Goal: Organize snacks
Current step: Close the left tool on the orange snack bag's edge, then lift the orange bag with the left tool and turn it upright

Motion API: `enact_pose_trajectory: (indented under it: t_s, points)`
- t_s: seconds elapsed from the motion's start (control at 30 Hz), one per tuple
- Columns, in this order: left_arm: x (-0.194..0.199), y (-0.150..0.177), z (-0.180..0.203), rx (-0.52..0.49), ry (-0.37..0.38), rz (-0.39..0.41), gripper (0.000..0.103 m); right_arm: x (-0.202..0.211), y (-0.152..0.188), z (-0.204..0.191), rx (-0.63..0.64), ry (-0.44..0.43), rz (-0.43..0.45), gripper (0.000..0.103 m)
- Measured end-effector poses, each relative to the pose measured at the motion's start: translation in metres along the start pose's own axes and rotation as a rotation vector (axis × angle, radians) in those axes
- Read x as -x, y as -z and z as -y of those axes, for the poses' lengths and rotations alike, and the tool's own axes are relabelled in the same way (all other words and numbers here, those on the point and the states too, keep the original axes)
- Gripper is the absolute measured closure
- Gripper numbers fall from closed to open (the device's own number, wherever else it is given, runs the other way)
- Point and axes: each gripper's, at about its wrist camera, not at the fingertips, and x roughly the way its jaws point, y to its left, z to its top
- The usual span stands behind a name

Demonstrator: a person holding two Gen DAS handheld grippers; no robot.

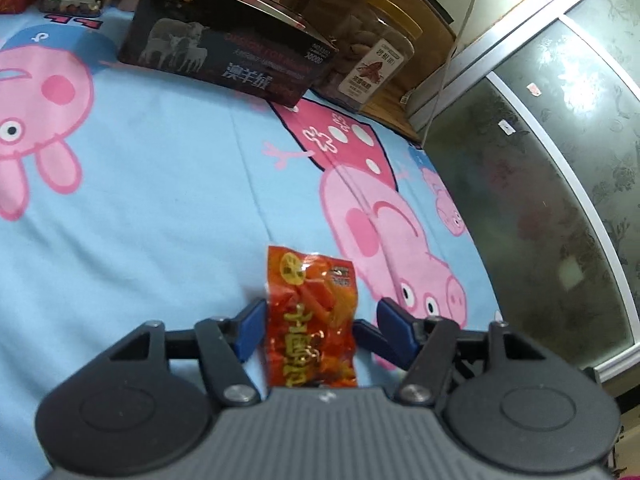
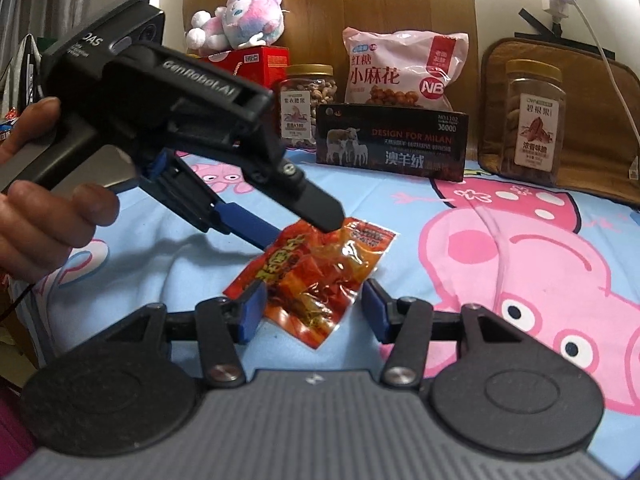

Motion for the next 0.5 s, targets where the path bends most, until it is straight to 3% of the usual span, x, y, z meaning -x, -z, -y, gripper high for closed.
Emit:
enact_pose_trajectory:
  t_s: [0.17,0.33,0.5]
  points:
    - [0.004,0.009,0.004,-0.028,-0.011,0.013,0.046,0.001,0.001,0.0,-0.003,-0.007,0.011,0.046]
    - [0.012,0.018,-0.001,-0.021,-0.014,0.043,0.065,0.0,0.0,0.001,-0.005,-0.01,0.018,0.046]
    - [0.018,0.023,0.01,-0.085,-0.018,0.072,0.066,0.0,0.002,0.001,-0.005,-0.012,0.021,0.045]
